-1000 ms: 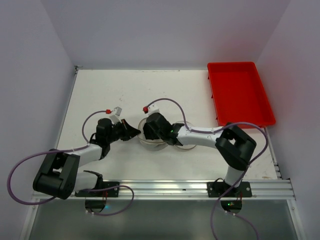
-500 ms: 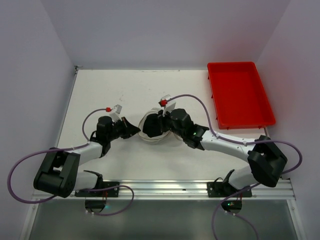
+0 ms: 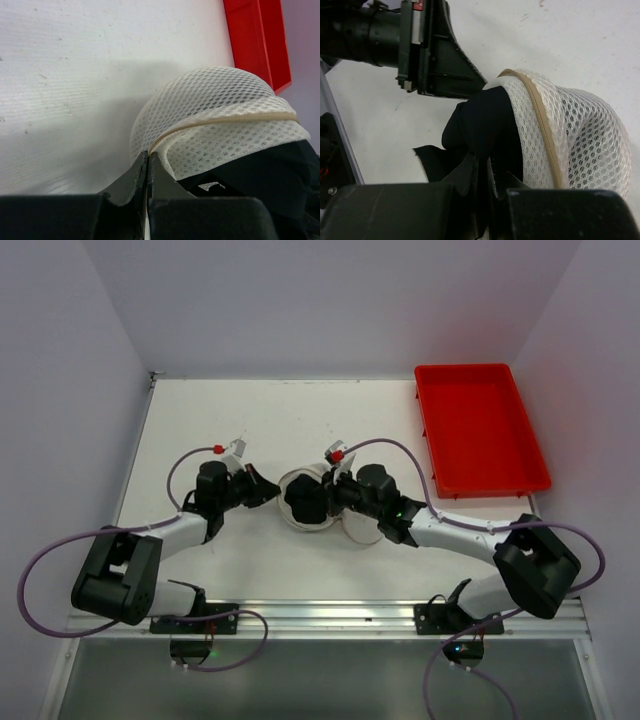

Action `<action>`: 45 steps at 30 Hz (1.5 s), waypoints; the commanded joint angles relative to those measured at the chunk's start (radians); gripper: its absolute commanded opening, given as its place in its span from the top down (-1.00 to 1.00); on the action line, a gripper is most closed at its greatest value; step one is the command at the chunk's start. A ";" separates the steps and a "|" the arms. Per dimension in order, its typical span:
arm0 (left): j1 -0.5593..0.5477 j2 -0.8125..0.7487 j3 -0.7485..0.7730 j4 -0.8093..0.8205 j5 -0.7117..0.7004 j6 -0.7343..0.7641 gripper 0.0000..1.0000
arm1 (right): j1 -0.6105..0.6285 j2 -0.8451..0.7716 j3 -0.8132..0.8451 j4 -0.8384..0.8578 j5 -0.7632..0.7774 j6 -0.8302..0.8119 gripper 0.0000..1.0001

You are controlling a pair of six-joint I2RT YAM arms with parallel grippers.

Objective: Unzip the laundry bag and remove the bra

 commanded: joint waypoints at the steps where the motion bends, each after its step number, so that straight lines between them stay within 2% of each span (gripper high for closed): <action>1: 0.002 0.035 0.060 -0.032 -0.034 0.004 1.00 | -0.006 -0.062 0.008 0.100 -0.085 0.008 1.00; 8: 0.008 0.056 0.089 -0.069 -0.037 0.029 1.00 | -0.030 -0.157 0.001 0.105 -0.090 0.032 1.00; 12: 0.008 0.055 0.088 -0.078 -0.034 0.040 1.00 | -0.038 -0.217 -0.005 0.105 -0.010 0.038 1.00; 18: 0.008 0.053 0.089 -0.081 -0.022 0.044 1.00 | -0.043 -0.292 0.027 0.091 0.031 0.045 1.00; 23: 0.006 0.047 0.082 -0.090 -0.025 0.049 1.00 | -0.044 -0.343 0.045 0.090 0.172 0.037 1.00; 28: 0.006 0.050 0.089 -0.123 -0.052 0.064 1.00 | -0.044 -0.323 0.182 -0.010 0.261 -0.031 1.00; 32: 0.008 0.041 0.097 -0.133 -0.057 0.072 1.00 | -0.047 -0.275 0.309 -0.151 0.382 -0.087 1.00; 34: 0.006 0.029 0.108 -0.144 -0.048 0.072 0.99 | -0.052 -0.236 0.409 -0.219 0.502 -0.141 1.00; 36: 0.006 0.004 0.128 -0.158 -0.041 0.079 0.95 | -0.085 -0.187 0.482 -0.278 0.591 -0.188 1.00; 40: 0.003 -0.048 0.158 -0.212 -0.058 0.092 0.75 | -0.226 -0.116 0.600 -0.410 0.617 -0.172 1.00; 42: 0.003 -0.063 0.169 -0.222 -0.055 0.099 0.49 | -0.314 -0.083 0.648 -0.462 0.634 -0.156 1.00; 43: 0.003 -0.066 0.169 -0.222 -0.054 0.102 0.22 | -0.367 -0.072 0.663 -0.492 0.655 -0.153 1.00; 45: 0.002 -0.074 0.166 -0.218 -0.040 0.099 -0.01 | -0.420 -0.032 0.716 -0.525 0.666 -0.150 1.00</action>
